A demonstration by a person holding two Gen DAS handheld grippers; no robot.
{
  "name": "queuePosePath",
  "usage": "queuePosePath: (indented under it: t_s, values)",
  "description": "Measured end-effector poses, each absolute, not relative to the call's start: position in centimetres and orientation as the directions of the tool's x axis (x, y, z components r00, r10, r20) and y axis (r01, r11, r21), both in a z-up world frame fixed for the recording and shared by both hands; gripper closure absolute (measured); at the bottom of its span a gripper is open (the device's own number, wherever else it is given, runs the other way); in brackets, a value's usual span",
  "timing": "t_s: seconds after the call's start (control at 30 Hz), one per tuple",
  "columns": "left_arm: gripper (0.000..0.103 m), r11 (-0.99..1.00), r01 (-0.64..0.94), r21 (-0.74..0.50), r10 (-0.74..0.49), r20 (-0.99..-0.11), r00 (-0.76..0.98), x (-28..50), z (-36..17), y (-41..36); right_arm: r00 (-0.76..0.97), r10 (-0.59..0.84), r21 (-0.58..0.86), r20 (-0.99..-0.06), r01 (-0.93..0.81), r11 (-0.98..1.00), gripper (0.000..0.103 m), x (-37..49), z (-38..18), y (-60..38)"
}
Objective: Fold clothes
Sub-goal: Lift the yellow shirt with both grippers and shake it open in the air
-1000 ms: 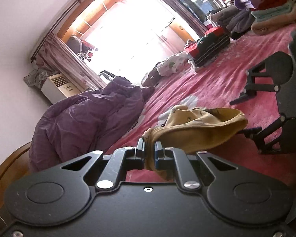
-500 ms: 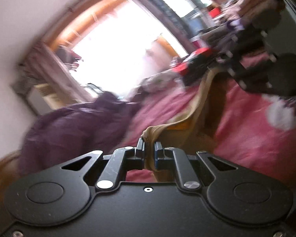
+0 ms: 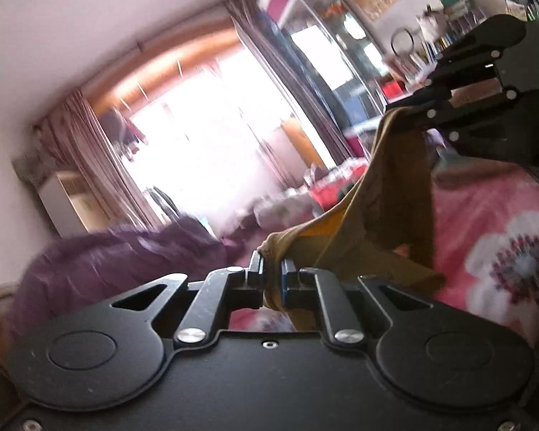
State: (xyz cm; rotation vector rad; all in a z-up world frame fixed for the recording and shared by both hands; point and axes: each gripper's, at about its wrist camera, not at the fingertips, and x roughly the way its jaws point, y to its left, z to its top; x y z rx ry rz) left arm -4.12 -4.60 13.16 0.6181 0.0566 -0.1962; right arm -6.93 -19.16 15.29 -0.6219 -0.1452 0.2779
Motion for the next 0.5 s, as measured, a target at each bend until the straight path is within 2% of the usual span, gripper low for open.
queuePosePath:
  t_s: [0.27, 0.37, 0.5]
  values:
    - [0.095, 0.785, 0.147, 0.602, -0.202, 0.024, 0.979, -6.3, 17.1, -4.2, 0.933, 0.311, -0.632, 0.181, -0.132, 0.764, 0.096, -10.8, 20.9, -19.9]
    - [0.095, 0.781, 0.131, 0.611, -0.216, 0.067, 0.974, -6.9, 18.4, -4.1, 0.929, 0.318, -0.624, 0.189, -0.137, 0.770, 0.096, -11.6, 22.1, -20.7]
    - [0.095, 0.774, 0.169, 0.610, -0.213, 0.001, 0.977, -3.8, 16.3, -4.3, 0.935, 0.330, -0.598, 0.131, -0.191, 0.778, 0.096, -9.5, 21.8, -21.2]
